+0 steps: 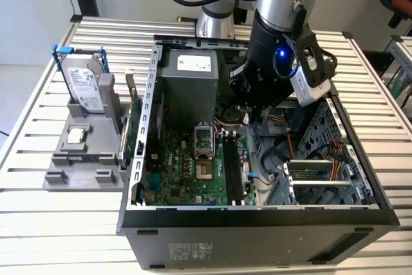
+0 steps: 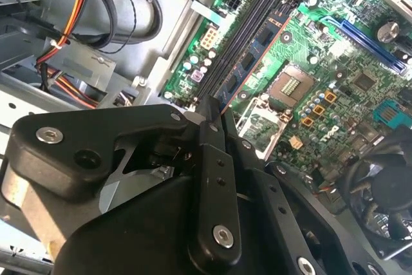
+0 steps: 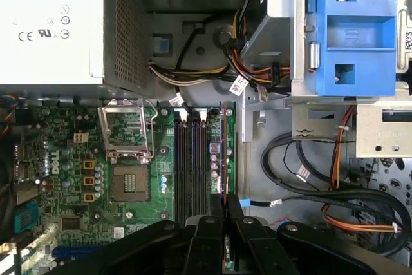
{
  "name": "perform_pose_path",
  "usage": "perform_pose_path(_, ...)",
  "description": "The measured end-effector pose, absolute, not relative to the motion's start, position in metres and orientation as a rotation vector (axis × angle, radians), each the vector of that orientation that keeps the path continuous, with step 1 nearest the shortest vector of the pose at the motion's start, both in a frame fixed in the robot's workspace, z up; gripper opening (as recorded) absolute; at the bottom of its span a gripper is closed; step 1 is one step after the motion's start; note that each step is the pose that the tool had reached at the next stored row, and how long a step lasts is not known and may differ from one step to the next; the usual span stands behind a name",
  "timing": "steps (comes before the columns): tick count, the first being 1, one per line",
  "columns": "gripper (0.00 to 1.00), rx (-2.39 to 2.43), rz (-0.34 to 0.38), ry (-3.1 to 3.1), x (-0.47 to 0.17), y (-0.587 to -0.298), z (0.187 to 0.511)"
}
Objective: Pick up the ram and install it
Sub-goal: 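Insert the ram into the slot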
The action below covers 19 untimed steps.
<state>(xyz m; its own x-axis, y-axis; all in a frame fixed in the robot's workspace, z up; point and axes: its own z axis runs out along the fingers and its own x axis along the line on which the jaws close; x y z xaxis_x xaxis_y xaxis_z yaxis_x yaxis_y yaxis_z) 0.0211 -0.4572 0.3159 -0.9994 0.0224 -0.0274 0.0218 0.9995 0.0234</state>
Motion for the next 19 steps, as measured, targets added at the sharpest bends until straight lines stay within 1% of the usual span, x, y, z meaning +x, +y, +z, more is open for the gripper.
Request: perform_pose_path(19,0.00,0.034,0.036,3.114,0.021,-0.457,0.302)
